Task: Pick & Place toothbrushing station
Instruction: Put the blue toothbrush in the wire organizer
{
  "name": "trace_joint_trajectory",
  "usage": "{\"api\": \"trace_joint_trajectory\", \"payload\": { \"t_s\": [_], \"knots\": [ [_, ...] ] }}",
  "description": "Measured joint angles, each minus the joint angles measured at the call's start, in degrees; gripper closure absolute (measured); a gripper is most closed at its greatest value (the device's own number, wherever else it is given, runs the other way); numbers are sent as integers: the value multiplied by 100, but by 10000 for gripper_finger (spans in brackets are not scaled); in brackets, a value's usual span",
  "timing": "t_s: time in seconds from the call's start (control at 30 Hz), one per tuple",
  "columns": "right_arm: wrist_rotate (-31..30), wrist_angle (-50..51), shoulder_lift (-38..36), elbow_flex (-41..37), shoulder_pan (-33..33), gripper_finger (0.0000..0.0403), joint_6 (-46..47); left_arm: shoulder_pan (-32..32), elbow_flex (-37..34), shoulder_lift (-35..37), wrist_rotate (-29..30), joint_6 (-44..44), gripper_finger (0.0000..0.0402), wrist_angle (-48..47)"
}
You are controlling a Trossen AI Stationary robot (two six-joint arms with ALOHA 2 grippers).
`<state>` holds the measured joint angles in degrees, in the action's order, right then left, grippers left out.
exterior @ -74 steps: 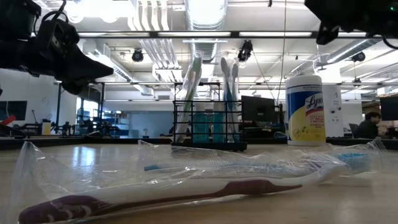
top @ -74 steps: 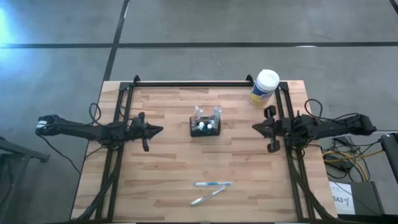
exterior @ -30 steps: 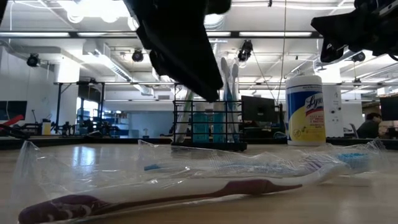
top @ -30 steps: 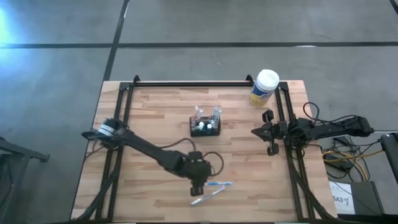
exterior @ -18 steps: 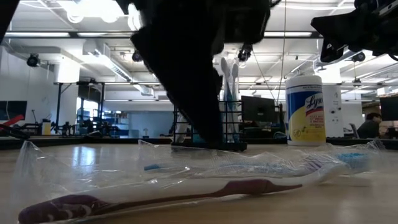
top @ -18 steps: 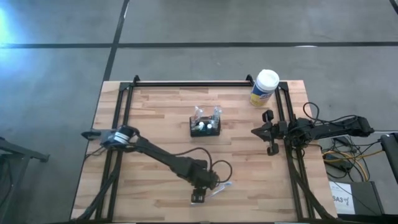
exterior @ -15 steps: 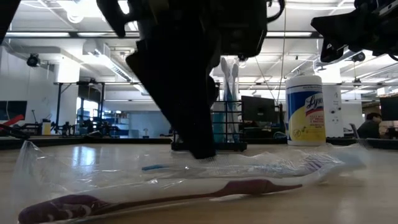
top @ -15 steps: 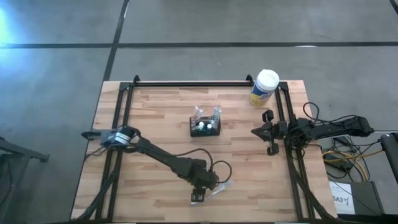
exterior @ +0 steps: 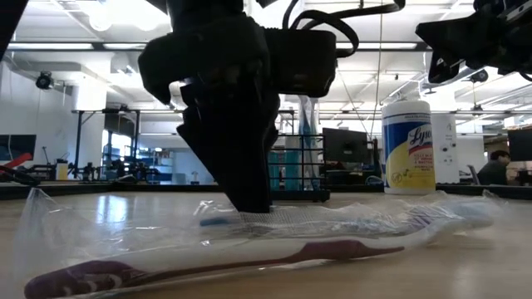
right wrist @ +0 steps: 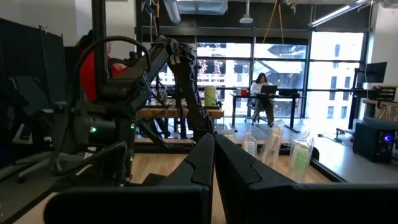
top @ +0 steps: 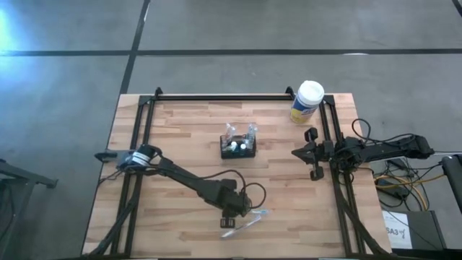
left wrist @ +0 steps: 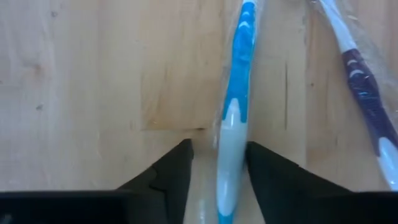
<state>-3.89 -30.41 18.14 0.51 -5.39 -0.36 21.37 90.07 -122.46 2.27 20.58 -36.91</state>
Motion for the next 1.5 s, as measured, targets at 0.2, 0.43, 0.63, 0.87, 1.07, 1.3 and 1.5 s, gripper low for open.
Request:
{"api": "trace_joint_trajectory", "payload": {
  "t_s": [0.2, 0.43, 0.63, 0.87, 1.07, 1.3, 1.5],
  "knots": [
    [-1, 1, 0, 0, 0, 394, -2, 0, -30, 36, 192, -253, 358, -21],
    [-1, 4, 1, 0, 0, 394, -4, 0, -73, 344, 580, -452, 370, -115],
    [-1, 4, 1, 0, 1, 394, -4, 0, -304, 1143, 1068, -629, 383, -6],
    [-1, 7, 1, 0, 1, 394, -4, 13, -1872, 2875, 1437, -704, 383, 1449],
    [-1, 0, 1, 0, 1, 394, -4, 20, -3978, 4713, 1662, -715, 383, 3558],
    [-15, -15, 4, 0, 2, 394, -2, 35, -5828, 6041, 2086, -887, 383, 5674],
    [-15, -136, 6, 0, 0, 394, 20, 24, -6726, 6174, 2290, -1052, 383, 7048]
  ]
}}
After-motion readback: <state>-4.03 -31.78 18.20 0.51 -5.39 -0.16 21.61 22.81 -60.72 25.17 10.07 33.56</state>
